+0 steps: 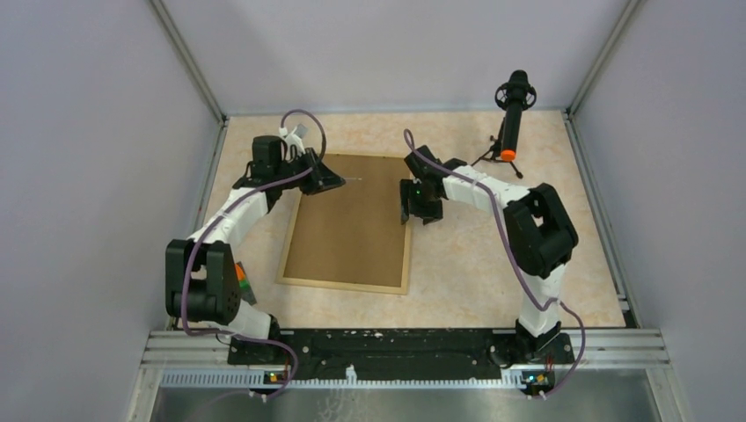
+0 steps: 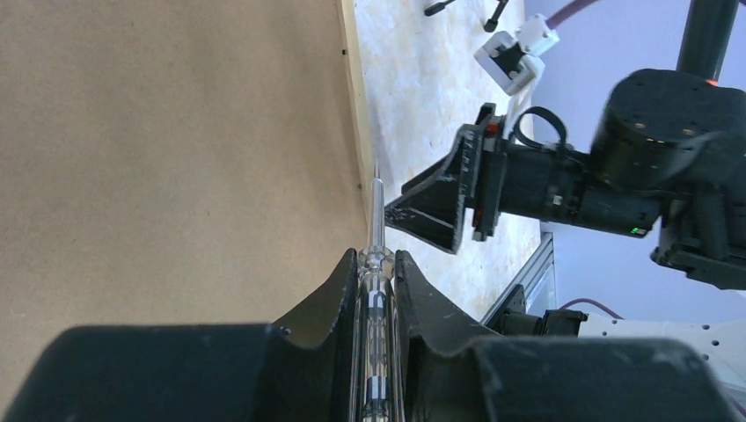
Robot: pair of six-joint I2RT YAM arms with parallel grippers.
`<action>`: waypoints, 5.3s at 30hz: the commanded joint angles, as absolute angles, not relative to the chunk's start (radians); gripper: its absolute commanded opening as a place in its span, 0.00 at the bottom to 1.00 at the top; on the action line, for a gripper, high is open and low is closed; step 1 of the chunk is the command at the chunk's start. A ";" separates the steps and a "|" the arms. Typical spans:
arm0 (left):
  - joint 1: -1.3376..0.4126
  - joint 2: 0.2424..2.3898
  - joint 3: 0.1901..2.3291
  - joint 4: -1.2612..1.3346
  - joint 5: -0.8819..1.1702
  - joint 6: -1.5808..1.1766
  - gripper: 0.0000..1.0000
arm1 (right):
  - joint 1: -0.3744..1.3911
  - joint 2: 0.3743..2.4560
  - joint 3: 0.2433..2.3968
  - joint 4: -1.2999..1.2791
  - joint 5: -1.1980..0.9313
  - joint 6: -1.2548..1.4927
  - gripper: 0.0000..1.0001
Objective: Take the photo out of the frame
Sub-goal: Release the photo frame item from the photo frame, then adjust the photo frame at the center of the board, then place the screwdriver at the center of the board.
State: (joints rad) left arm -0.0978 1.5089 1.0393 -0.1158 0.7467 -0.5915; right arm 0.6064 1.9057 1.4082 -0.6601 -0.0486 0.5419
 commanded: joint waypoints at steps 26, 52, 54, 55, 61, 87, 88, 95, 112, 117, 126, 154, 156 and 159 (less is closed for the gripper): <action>-0.039 1.441 0.991 -0.143 0.734 -0.569 0.00 | 0.644 2.028 1.462 -0.707 0.062 0.623 0.23; -0.017 1.512 0.994 -0.141 0.832 -0.545 0.00 | 0.466 1.949 1.421 -0.538 -0.366 0.392 0.00; -0.012 1.514 0.996 -0.146 0.845 -0.526 0.00 | 0.460 1.954 1.433 -0.550 -0.359 0.386 0.00; -0.008 1.515 1.000 -0.151 0.854 -0.518 0.00 | 0.456 1.951 1.443 -0.555 -0.351 0.379 0.00; -0.007 1.526 1.058 -0.224 0.930 -0.421 0.00 | 0.431 1.896 1.524 -0.588 -0.306 0.312 0.42; -0.088 1.622 1.296 -0.654 1.213 -0.111 0.00 | 0.754 1.698 1.550 -0.400 -0.419 -0.538 0.58; -0.094 1.621 1.295 -0.654 1.218 -0.110 0.00 | 0.761 1.705 1.553 -0.398 -0.415 -0.543 0.58; -0.125 1.610 1.276 -0.633 1.253 -0.132 0.00 | 0.773 1.733 1.541 -0.406 -0.435 -0.605 0.53; -0.131 1.604 1.317 -0.590 1.208 -0.160 0.46 | 0.791 1.691 1.500 -0.466 -0.411 -0.655 0.00; -0.074 1.576 1.325 -0.541 1.062 -0.137 0.90 | 0.672 1.551 1.340 -0.542 -0.382 -0.560 0.00; -0.067 1.602 1.346 -0.474 0.769 -0.068 0.99 | 0.288 1.316 0.988 -0.668 -0.251 -0.338 0.00; -0.417 1.530 1.103 -0.812 0.719 0.909 0.96 | -0.078 1.559 0.850 -0.418 -0.027 -0.170 0.33; -0.461 1.495 1.055 -0.830 0.682 0.977 0.95 | -0.079 1.563 0.843 -0.421 -0.032 -0.164 0.35; -0.506 1.454 0.988 -0.840 0.656 1.043 0.93 | -0.078 1.546 0.819 -0.419 -0.042 -0.169 0.39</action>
